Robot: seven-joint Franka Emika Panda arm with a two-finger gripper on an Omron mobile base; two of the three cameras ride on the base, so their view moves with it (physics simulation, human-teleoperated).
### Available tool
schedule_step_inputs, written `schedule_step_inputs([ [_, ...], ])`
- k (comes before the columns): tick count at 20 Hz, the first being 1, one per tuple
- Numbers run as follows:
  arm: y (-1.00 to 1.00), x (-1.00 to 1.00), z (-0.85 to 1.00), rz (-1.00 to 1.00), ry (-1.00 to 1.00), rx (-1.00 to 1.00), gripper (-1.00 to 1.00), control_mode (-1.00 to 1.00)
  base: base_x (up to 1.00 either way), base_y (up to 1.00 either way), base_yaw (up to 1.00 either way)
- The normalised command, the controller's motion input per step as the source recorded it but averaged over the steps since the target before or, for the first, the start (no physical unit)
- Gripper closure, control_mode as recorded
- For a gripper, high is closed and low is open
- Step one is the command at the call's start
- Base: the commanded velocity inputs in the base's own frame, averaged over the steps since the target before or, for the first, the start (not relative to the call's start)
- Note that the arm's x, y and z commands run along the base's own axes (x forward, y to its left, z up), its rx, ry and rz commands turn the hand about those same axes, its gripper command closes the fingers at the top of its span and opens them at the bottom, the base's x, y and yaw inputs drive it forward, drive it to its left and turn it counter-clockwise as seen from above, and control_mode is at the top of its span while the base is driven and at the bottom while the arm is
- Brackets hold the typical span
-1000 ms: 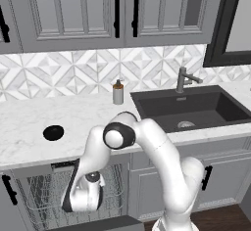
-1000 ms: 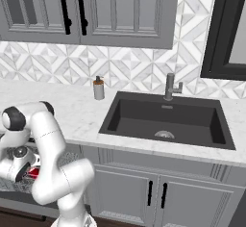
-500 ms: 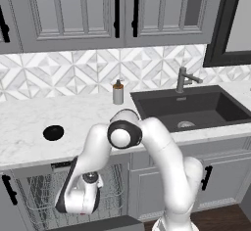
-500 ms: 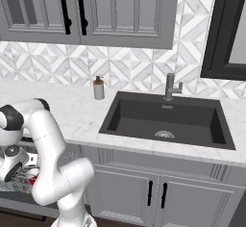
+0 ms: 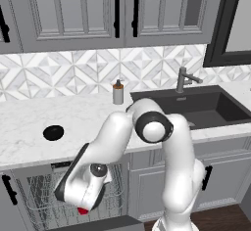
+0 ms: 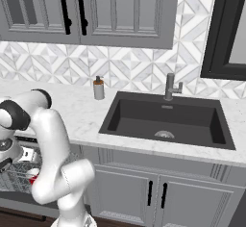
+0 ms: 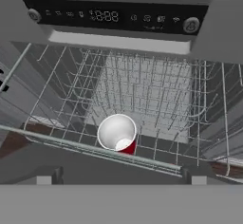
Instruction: Pick up the cup and bowl from the counter, place them in the dishwasher, and close the dishwasher door.
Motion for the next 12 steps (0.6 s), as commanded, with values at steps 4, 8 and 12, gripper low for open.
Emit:
schedule_step_inputs([
  [4, -0.08, -0.13, 1.0, -0.09, 0.0, 0.0, -1.0, -1.0, 0.0, 0.0, 0.0],
  [8, -0.04, 0.0, 1.0, -0.07, 0.0, 0.0, -1.0, -1.0, 0.0, 0.0, 0.0],
  [12, -0.06, 0.0, 1.0, -0.06, 0.0, 0.0, -1.0, -1.0, 0.0, 0.0, 0.0],
])
